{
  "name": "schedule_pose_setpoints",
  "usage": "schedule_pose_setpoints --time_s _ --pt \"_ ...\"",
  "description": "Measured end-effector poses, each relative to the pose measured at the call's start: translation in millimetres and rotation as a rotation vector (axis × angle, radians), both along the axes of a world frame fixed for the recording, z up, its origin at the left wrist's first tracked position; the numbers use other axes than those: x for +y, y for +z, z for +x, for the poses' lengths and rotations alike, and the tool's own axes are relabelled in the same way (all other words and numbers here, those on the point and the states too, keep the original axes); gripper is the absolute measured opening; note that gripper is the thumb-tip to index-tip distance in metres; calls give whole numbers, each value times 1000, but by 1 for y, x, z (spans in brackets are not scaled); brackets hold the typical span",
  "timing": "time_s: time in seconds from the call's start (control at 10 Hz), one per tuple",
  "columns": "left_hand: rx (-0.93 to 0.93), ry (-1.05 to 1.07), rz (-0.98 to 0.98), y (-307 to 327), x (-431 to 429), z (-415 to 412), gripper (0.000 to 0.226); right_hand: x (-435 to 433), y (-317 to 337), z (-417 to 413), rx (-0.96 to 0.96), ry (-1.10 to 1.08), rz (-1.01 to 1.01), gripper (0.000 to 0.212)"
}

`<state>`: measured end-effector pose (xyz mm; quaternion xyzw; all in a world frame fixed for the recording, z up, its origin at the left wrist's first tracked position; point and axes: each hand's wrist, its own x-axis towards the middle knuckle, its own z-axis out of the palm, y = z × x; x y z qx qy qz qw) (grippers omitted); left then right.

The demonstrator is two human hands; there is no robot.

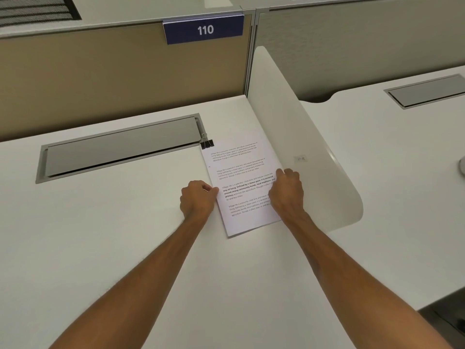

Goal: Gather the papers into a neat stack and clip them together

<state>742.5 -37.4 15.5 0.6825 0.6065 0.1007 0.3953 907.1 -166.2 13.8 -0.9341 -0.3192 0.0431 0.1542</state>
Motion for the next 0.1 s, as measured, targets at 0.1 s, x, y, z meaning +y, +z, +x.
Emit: schedule_pose_setpoints --time_s 0.1 --pt "66 -146 232 9 -10 -10 33 -1 1 -5 -36 84 33 27"
